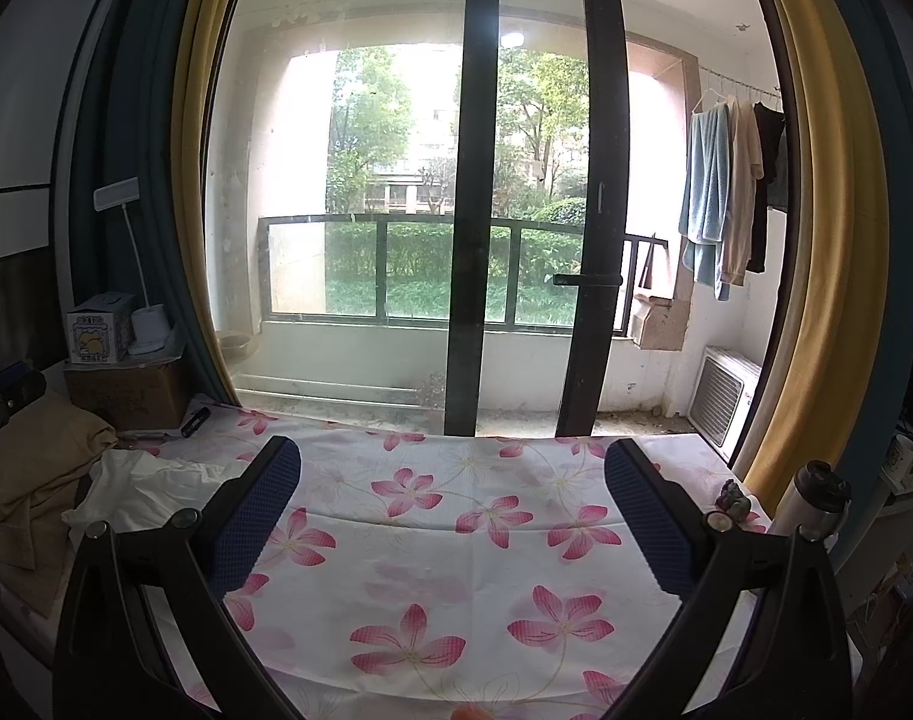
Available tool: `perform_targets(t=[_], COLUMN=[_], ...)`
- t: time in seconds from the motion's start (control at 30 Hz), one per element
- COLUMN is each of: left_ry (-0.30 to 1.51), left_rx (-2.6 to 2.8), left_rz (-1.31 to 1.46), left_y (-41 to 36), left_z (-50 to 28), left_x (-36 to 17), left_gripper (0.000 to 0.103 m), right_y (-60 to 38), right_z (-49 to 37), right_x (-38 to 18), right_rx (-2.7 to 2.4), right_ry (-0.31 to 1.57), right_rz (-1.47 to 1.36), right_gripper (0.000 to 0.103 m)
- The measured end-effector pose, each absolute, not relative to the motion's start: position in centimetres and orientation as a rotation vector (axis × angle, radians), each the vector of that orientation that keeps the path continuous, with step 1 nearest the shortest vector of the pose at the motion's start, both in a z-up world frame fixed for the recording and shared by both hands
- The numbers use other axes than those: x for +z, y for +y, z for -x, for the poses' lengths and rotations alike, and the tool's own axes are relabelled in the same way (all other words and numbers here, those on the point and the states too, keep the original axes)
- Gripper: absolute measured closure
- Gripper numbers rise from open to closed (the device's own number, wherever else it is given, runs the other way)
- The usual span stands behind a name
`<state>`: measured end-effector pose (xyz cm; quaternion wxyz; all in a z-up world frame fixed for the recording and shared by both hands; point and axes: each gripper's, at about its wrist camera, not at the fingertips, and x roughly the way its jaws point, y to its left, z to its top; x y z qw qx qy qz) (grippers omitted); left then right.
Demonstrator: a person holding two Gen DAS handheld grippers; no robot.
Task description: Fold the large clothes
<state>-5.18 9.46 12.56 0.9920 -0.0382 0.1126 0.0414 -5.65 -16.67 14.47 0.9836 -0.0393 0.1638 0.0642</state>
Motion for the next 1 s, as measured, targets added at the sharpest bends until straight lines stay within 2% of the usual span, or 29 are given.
perform_targets(t=[1.0], left_ry=[0.25], left_rx=[0.057], left_rz=[0.064], left_y=[9.52], left_z=[4.41], left_x=[12.02], left_gripper=[0.025], right_y=[-16.92], right_z=[5.15], right_x=[13.69], right_rx=[0.124], right_ry=[0.354], right_rz=[0.073], right_gripper=[0.003])
